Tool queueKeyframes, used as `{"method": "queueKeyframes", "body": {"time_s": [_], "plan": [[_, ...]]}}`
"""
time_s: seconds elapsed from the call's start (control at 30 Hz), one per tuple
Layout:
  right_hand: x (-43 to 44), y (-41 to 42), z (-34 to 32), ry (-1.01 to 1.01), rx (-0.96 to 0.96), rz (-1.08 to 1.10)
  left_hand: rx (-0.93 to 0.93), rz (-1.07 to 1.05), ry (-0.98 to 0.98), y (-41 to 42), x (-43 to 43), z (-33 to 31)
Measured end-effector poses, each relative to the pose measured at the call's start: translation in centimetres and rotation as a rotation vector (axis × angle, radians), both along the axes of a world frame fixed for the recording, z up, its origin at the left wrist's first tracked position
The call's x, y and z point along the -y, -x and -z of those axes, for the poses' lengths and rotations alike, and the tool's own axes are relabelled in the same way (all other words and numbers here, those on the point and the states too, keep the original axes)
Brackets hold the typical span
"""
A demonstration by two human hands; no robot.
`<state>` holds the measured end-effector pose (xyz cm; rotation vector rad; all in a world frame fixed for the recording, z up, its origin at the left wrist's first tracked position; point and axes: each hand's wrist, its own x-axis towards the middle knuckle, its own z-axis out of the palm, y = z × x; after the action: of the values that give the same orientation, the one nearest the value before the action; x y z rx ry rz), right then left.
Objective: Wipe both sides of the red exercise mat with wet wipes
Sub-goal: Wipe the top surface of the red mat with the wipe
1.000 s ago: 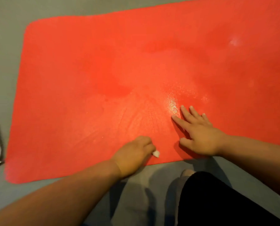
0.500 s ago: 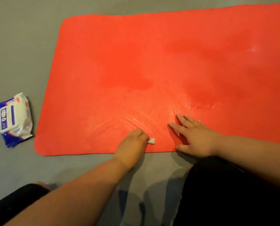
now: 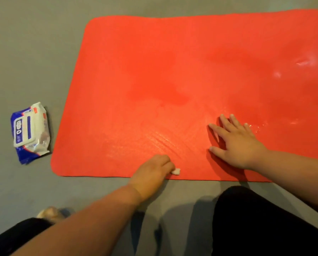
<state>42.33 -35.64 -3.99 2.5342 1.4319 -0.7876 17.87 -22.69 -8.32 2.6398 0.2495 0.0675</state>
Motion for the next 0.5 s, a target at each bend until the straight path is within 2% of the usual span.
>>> {"method": "queueKeyframes", "body": {"time_s": [0.03,0.07,0.17,0.2,0.23,0.3,0.37,0.43,0.5], "plan": [[-0.1,-0.3,0.0,-0.001,0.008,0.013,-0.015,0.020,-0.030,-0.5,-2.3,0.1],[0.0,-0.6,0.1,0.001,0.011,0.039,-0.026,-0.089,-0.065,-1.3,-4.7,-0.1],[0.4,-1.8,0.2,0.019,-0.001,0.127,-0.067,-0.811,-0.037,-3.5,-11.0,-0.3],[0.5,-2.1,0.2,0.024,-0.009,0.147,-0.059,-0.964,0.018,-4.3,-11.2,-0.3],[0.6,-2.5,0.4,0.020,-0.016,0.161,-0.042,-0.983,0.046,-5.2,-10.4,-0.3],[0.9,-3.0,0.6,-0.014,-0.024,0.162,-0.006,-0.720,0.053,-6.5,-6.6,0.1],[0.9,-3.4,0.8,-0.053,-0.027,0.151,-0.007,-0.294,0.084,-6.6,-2.9,-0.2],[0.6,-3.8,1.0,-0.085,-0.034,0.157,-0.011,0.071,0.046,-7.2,-3.8,-0.3],[0.1,-4.4,1.1,-0.114,-0.042,0.157,-0.005,0.188,-0.070,-9.9,-7.5,0.1]]}}
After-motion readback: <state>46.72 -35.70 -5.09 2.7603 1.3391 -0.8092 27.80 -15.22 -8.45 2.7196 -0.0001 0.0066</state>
